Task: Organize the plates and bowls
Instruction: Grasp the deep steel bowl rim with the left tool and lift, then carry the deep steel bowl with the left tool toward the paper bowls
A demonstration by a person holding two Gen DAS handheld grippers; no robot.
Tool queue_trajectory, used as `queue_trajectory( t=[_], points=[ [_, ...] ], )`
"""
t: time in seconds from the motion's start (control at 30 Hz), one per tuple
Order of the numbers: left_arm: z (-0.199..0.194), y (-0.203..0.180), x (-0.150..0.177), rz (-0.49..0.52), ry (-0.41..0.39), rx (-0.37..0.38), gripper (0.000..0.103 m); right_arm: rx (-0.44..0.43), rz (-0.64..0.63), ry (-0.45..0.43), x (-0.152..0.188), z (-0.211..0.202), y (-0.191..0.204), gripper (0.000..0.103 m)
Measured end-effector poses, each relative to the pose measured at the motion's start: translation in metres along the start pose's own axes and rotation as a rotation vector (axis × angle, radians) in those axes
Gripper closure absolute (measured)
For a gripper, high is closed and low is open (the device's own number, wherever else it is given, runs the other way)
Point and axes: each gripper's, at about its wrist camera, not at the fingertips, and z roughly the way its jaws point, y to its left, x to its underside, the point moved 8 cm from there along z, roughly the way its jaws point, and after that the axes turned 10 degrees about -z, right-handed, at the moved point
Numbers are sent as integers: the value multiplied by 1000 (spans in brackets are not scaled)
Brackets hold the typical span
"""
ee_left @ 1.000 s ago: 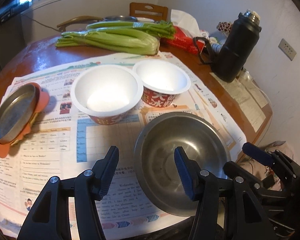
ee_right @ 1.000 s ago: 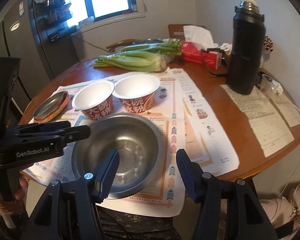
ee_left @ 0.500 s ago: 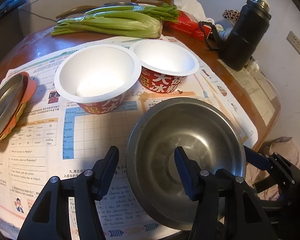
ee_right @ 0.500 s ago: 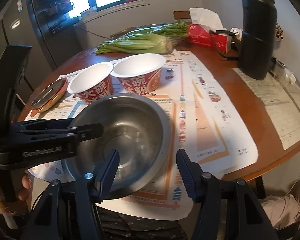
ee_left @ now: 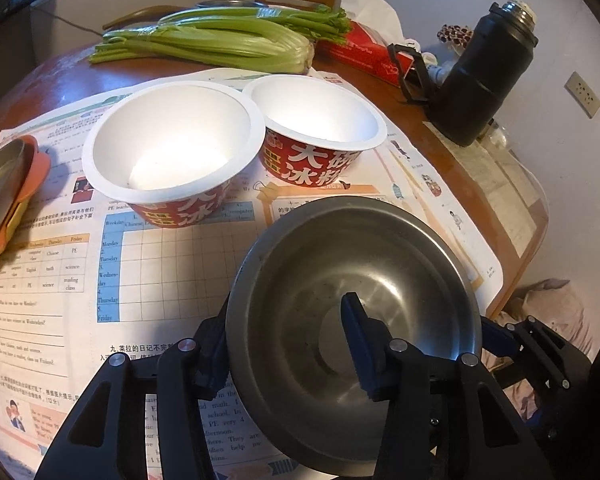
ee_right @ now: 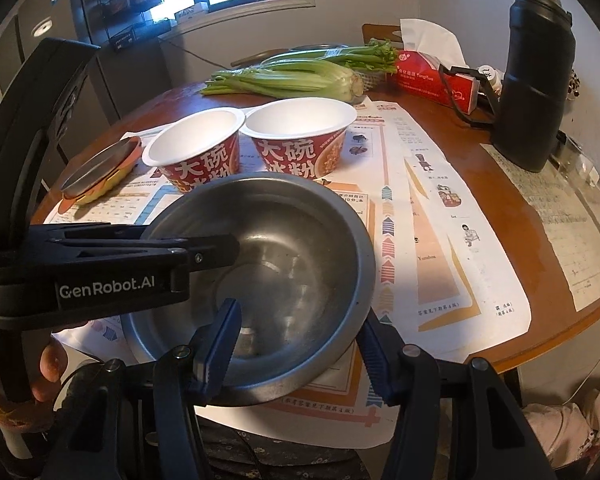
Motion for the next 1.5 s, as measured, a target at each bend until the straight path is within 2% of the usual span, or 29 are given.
queue_trajectory(
  t=[0.27, 0.6, 0.77, 1.07, 1.23, 1.5],
  points=[
    [-6, 0, -1, -10, -15, 10, 52, 1, -1, -6, -2, -3, 0, 46],
    [-38, 5, -4, -14, -82, 22, 52, 5, -23, -43, -13, -19, 10, 46],
    [-65, 18, -9, -37, -131, 44, 52, -20, -35, -63, -23, -28, 23, 46],
    [-103, 53, -7, -56, -200, 35, 52, -24, -89, -147, -53, -48, 62, 46],
    [-106, 69, 0, -71, -200, 18, 52, -39, -117, -145, -52, -45, 82, 46],
    [-88, 88, 7, -106, -160, 5, 52, -53, -150, -110, -44, -28, 96, 46]
  ],
)
